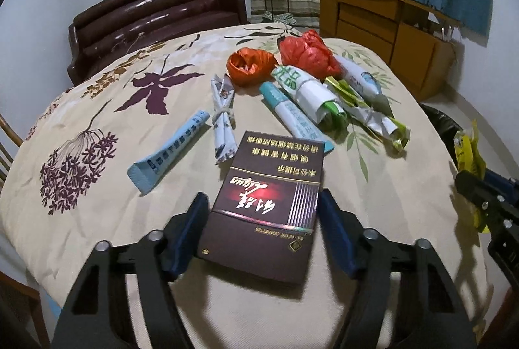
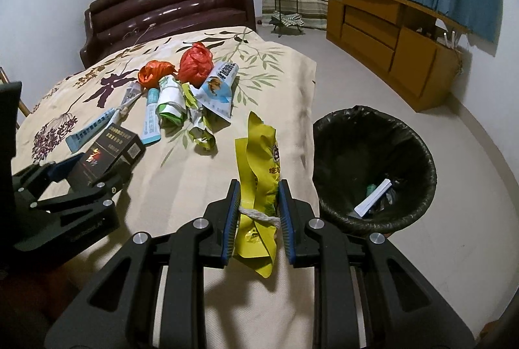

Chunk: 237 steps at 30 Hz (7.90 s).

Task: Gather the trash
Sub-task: 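Grasp the dark cigarette box with the left gripper while the right gripper grasps the yellow wrapper, then carry the cigarette box and yellow wrapper over the bin and open both grippers, then move both open grippers back over the table, then grasp the light blue tube with the left gripper while the right gripper grasps the white printed packet, then carry the light blue tube and white packet over the black bin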

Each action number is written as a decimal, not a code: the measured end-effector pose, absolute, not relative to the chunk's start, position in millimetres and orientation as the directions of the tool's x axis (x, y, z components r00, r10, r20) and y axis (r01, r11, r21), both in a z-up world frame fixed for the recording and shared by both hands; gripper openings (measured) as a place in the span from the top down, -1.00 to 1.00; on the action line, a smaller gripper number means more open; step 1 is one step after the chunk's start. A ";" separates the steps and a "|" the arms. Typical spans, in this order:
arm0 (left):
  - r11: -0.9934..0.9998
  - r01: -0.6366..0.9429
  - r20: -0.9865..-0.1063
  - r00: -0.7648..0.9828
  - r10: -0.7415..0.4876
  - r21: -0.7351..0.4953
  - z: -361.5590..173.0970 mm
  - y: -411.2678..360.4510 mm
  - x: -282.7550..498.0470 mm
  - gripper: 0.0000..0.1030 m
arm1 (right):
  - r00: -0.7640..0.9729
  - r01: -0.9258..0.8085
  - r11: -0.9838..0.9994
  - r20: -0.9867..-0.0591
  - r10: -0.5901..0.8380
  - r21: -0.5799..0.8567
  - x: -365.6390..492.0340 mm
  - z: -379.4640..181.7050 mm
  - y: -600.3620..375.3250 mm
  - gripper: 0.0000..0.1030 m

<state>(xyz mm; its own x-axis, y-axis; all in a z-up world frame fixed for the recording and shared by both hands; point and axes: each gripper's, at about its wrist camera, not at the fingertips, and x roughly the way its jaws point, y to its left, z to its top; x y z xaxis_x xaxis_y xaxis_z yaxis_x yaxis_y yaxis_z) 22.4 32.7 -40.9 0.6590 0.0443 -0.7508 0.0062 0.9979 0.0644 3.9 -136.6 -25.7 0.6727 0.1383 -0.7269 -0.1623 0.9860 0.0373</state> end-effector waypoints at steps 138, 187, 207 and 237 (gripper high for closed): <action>0.989 -0.105 -0.710 0.690 0.145 0.099 -5.3 68.9 60.6 -0.40 | 0.661 -0.117 0.988 -0.735 0.150 0.096 68.5 -22.8 -143.4 0.23; 0.996 -0.087 -0.765 0.640 0.065 0.011 -27.7 125.9 90.1 0.71 | 0.598 -0.188 0.978 -0.779 0.188 0.092 138.2 -22.4 -81.0 0.23; 0.996 -0.091 -0.752 0.657 0.055 -0.007 -23.9 124.0 84.0 0.73 | 0.645 -0.183 0.981 -0.745 0.168 0.063 125.9 -8.4 -86.7 0.45; 0.994 0.112 -0.690 0.718 -0.092 -0.016 11.8 -9.1 69.6 0.73 | 0.716 -0.012 0.997 -0.696 0.058 0.071 75.0 5.9 -201.4 0.45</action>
